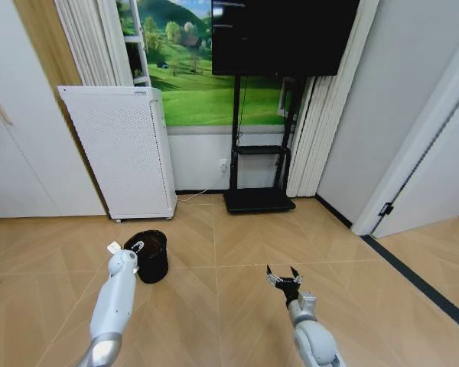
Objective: Pick up the trash bin and place the garbage on the floor into it.
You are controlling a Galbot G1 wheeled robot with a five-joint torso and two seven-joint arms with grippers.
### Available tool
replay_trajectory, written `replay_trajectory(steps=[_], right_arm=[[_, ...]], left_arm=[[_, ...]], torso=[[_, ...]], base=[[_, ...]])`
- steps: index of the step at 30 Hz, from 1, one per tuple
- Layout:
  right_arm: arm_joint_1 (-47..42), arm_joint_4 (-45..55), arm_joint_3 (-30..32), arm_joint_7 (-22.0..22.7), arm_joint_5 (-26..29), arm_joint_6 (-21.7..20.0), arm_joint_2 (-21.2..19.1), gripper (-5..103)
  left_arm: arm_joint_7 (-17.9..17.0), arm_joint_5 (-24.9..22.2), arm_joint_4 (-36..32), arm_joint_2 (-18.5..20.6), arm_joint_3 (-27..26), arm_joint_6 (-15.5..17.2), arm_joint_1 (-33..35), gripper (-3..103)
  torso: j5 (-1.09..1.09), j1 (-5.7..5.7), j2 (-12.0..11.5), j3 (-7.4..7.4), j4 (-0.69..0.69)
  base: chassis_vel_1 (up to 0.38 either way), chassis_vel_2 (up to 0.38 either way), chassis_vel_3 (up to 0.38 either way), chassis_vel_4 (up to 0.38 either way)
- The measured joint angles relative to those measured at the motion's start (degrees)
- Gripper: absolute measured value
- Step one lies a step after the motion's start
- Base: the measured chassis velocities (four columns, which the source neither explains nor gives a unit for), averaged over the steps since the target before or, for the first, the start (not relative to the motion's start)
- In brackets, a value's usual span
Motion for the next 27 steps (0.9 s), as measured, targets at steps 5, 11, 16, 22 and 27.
replay_trajectory(steps=[5,11,16,22,27], right_arm=[[0.11,0.02,0.43,0.19,0.72,-0.32,0.48,100],[0.2,-0.09,1.23,0.87,1.96,-1.09,1.47,100],[1.4,-1.13,2.7,1.49,3.05,-0.2,3.04,100],[2.39,-2.4,4.37,1.36,3.94,0.89,3.83,100],[2.41,-2.64,4.7,1.11,4.41,1.27,3.61,100]], left_arm=[[12.34,9.62,-8.59,0.49,0.29,-5.72,4.96,100],[26.84,15.91,-16.94,2.07,2.46,-12.68,10.86,100],[32.61,17.91,-23.76,3.32,4.0,-12.92,16.71,100],[33.98,22.11,-32.44,2.63,4.4,-12.56,25.18,100],[33.93,24.87,-34.68,1.56,4.31,-13.78,28.31,100]], torso=[[0.01,0.0,0.0,0.0,-0.01],[0.01,0.0,0.0,0.0,-0.02],[0.0,0.0,0.0,0.0,0.0],[0.01,-0.01,0.03,0.03,0.0],[0.0,0.07,0.38,0.24,0.0]], base=[[0.0,0.0,0.0,0.0],[0.0,0.0,0.0,0.0],[0.0,0.0,0.0,0.0],[0.0,0.0,0.0,0.0],[0.0,0.0,0.0,0.0]])
